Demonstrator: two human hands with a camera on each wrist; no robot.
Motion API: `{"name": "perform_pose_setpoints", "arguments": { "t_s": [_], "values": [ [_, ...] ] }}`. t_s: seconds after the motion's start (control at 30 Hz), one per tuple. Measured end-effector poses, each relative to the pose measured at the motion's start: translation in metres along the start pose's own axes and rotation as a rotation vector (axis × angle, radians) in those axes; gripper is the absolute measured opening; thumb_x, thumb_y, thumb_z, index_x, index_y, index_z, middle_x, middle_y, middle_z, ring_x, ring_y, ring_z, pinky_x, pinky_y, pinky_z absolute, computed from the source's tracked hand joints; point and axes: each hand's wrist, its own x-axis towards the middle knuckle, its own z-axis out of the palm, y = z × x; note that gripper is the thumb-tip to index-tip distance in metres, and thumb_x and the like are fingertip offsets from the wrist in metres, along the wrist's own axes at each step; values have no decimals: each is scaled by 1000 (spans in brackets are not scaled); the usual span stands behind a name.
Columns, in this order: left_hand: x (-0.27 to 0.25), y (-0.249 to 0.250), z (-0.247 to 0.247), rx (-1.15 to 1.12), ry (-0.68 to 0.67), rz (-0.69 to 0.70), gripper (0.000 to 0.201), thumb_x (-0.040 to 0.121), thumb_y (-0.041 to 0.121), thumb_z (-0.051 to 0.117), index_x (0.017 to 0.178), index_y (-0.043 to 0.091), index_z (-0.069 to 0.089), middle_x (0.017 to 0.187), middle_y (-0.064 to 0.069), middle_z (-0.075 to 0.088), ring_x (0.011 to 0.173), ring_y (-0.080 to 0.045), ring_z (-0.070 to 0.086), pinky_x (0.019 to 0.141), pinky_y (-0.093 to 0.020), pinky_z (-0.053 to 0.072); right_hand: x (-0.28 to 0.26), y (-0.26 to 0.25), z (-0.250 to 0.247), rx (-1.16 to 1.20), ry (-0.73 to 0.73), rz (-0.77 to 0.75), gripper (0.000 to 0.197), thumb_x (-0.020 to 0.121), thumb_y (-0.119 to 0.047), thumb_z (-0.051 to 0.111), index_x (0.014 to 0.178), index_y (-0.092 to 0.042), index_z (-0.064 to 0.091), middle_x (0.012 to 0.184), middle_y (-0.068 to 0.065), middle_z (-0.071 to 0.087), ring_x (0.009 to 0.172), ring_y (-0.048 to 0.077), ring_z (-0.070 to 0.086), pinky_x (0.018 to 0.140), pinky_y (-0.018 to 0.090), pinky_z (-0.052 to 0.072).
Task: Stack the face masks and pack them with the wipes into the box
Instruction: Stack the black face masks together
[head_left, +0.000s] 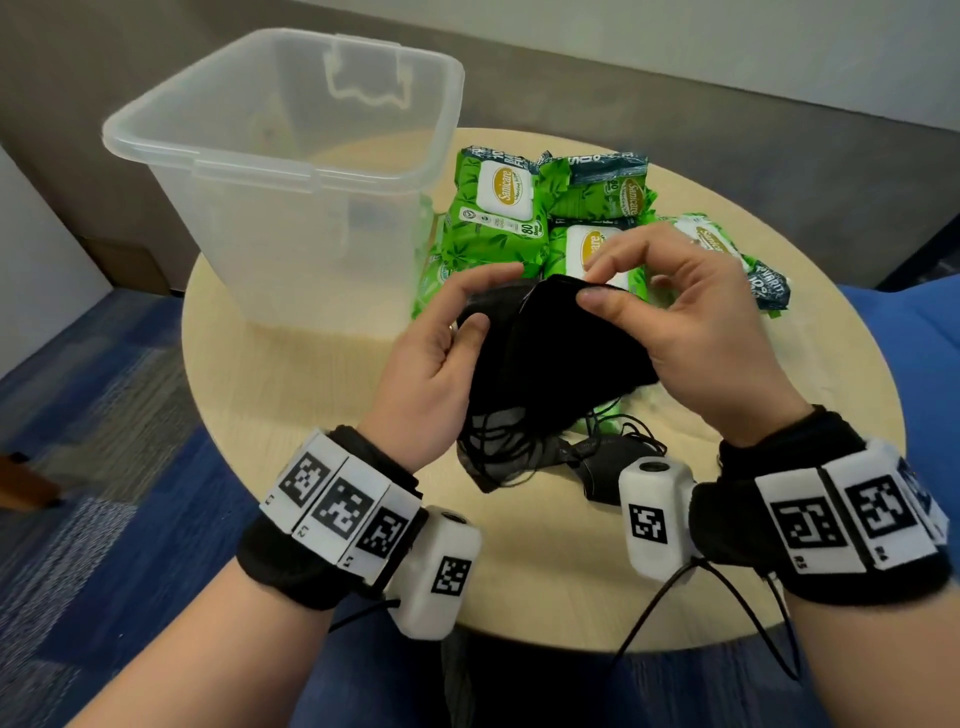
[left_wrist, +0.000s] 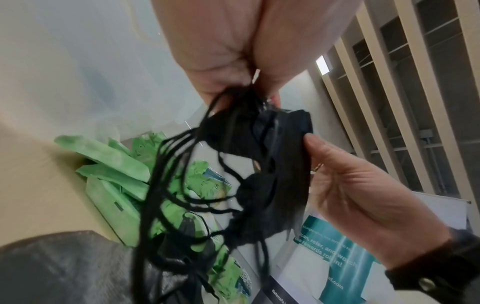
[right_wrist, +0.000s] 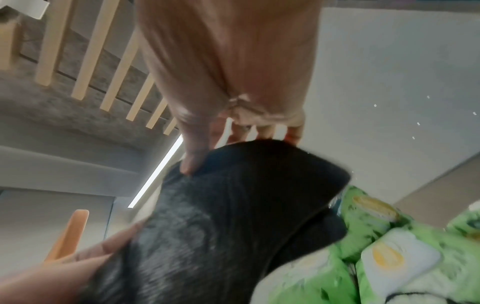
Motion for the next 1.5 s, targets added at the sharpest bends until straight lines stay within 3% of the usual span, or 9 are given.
{"name": "perform_pose_setpoints", "arguments": {
  "t_s": [0.2,0.37,0.57,0.67,0.73,0.87,1.03,1.23,1.5],
  "values": [
    [4,2,-4,49,-47,-29,45,92,14,38,125,42,49,116,0,63,103,-17,62,87,-34,49,11,-15,0,51,-358,-15,9,74,-13,67,74,-21,64,68,-14,62,67,-4,55,69,9,41],
    [1,2,0,52,-135,8,63,96,14,34,145,44,9,147,4,40,134,-12,39,112,-44,31,15,-9,15,34,-268,34,9,77,-16,67,73,-22,62,65,-11,58,61,-5,52,61,8,38],
    [-4,4,1,9,-46,-5,59,94,37,33,144,35,1,155,-1,22,143,-13,20,118,-41,18,10,0,26,-62,-155,69,8,75,-30,62,70,-32,57,69,-12,60,68,2,54,71,25,45],
    [-6,7,3,-91,-127,-40,79,88,26,51,145,39,-2,137,5,48,121,-18,50,105,-42,41,8,1,30,-108,-109,60,7,76,-31,61,72,-33,55,76,-10,59,75,4,54,77,26,44],
    [-5,7,2,-38,-150,-26,82,87,15,51,141,44,-4,144,2,41,115,-18,55,101,-46,45,6,2,30,-142,-119,49,11,77,-34,61,84,-29,55,87,-9,55,86,4,51,81,16,40],
    [-2,7,0,20,-130,39,76,87,29,48,140,50,-3,147,-5,39,118,-19,56,101,-48,44,5,1,16,46,-343,338,60,69,-31,78,119,-18,48,102,0,64,93,12,64,82,29,54],
    [-5,-2,-4,-71,-177,-102,101,82,1,65,138,49,-4,111,-1,64,95,-14,67,79,-28,55,3,1,8,255,-190,428,46,56,-12,79,96,5,67,95,25,69,90,39,67,79,51,55],
    [-9,-13,-11,4,-206,-240,93,87,-9,53,145,38,-2,88,-3,50,51,-2,49,57,-16,46,3,13,-1,282,-21,436,22,58,-3,78,78,-5,69,65,3,71,58,13,64,56,27,56],
    [-10,-14,-16,80,-168,-201,84,88,-8,51,138,44,8,81,2,43,61,-2,41,62,-13,41,1,19,-1,311,62,392,19,69,7,73,70,-10,65,58,-6,69,53,8,64,53,21,54]
  ]
}}
